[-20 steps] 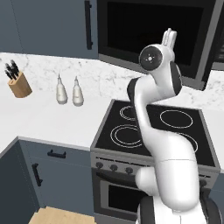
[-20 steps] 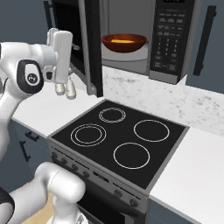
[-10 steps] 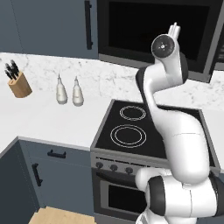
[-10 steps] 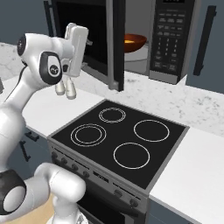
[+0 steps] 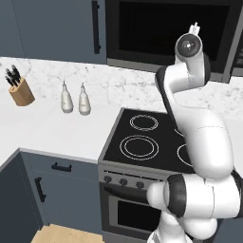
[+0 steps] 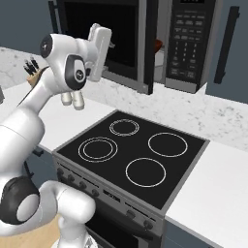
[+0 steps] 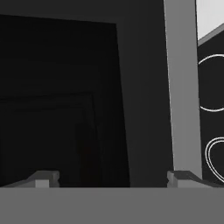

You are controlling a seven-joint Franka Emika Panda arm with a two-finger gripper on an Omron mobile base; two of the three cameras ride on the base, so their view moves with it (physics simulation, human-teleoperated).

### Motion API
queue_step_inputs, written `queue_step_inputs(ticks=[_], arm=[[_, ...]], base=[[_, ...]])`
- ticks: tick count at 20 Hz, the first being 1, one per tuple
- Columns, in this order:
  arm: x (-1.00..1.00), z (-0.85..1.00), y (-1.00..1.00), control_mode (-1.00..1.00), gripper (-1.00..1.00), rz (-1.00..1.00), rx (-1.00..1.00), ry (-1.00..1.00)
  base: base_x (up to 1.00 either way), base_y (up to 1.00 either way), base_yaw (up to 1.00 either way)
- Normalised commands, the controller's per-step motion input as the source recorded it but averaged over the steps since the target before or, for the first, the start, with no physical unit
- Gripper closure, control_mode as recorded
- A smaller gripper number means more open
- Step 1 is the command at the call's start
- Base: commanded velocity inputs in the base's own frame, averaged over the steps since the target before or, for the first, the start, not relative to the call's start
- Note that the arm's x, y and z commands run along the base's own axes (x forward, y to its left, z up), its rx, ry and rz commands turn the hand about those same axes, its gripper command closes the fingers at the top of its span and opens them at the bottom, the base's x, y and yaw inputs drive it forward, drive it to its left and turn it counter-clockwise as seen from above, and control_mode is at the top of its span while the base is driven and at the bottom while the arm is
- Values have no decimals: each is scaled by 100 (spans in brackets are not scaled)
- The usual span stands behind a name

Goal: Pick the corn from the sink and place it in the bowl. Then pick the bowl and place it in the microwave. Then close the microwave door and press the start button.

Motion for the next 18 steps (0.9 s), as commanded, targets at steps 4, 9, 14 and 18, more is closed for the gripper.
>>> queue_step_inputs(ticks=[4,9,14,18], arm=[[41,-4,-27,-100,-100,5,2,0],[55,-6,-23,-100,-100,0,1,0],[68,-17,-22,-100,-100,0,0,0],[23,-27,3,-100,-100,0,0,-3]], base=[[0,0,0],[0,0,0],[0,0,0],[0,0,0]])
